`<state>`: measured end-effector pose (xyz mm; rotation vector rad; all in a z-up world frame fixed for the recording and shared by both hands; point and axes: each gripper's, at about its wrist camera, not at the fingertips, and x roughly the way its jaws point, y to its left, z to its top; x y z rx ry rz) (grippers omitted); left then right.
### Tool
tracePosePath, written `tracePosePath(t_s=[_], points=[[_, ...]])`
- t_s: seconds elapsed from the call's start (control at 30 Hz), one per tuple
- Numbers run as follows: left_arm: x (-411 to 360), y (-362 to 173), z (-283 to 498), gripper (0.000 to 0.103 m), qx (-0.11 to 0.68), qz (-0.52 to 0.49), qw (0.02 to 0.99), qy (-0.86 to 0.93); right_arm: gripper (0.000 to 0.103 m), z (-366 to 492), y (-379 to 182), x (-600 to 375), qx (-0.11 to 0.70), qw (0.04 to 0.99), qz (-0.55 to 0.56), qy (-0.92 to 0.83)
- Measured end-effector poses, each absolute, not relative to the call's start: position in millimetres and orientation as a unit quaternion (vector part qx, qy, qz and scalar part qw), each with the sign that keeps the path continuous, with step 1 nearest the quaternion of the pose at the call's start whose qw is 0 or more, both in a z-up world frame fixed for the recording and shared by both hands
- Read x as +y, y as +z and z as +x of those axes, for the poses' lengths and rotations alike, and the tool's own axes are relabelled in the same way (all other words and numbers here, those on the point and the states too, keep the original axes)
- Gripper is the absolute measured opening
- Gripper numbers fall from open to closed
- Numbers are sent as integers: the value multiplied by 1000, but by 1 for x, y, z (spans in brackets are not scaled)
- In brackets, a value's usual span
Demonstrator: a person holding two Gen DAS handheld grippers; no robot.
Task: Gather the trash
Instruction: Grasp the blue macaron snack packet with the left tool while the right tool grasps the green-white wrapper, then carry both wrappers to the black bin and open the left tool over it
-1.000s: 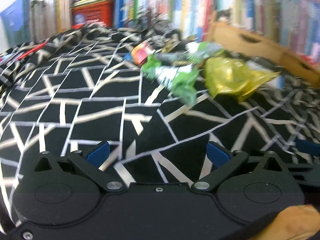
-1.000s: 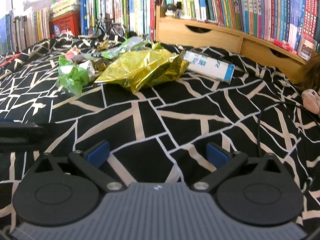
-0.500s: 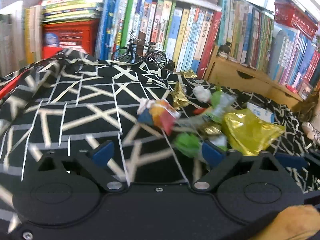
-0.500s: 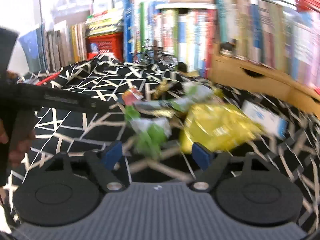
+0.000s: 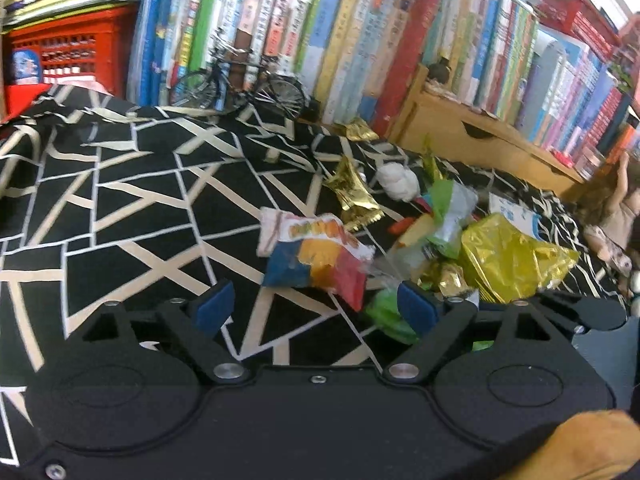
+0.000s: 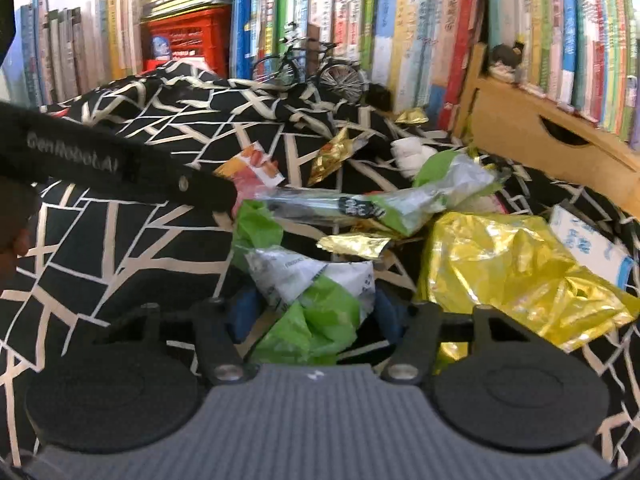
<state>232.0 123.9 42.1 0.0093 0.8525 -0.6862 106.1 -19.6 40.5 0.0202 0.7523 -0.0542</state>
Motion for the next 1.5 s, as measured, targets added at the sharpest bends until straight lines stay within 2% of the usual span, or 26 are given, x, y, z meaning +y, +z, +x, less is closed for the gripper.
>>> tracePosePath(t_s=[0.23,0.53,0.63,0.7,0.73,0.8,0.87,1.1,1.5], points=[[117,28,245,91,425,-19,843,-328,64,70,56,-14,351,935,25,-42],[95,21,259,94,417,21,850,-320,64,17,70,8,361,932,15,-34],[89,20,252,85,393,49,862,-316,64,12,68,14,368,929,10,-36],[87,19,248,63,377,65,868,-316,64,11,69,15,366,930,14,-39],[86,19,246,60,373,73,869,-316,64,9,70,16,363,931,16,-40],[85,19,245,43,372,84,869,-316,65,7,72,16,358,933,19,-43],[87,21,242,35,371,80,871,-313,65,5,74,16,354,934,18,-46],[109,39,220,29,348,43,878,-325,65,-3,78,15,346,936,30,-55],[149,78,159,31,331,38,876,-349,65,-19,96,19,320,941,68,-85]])
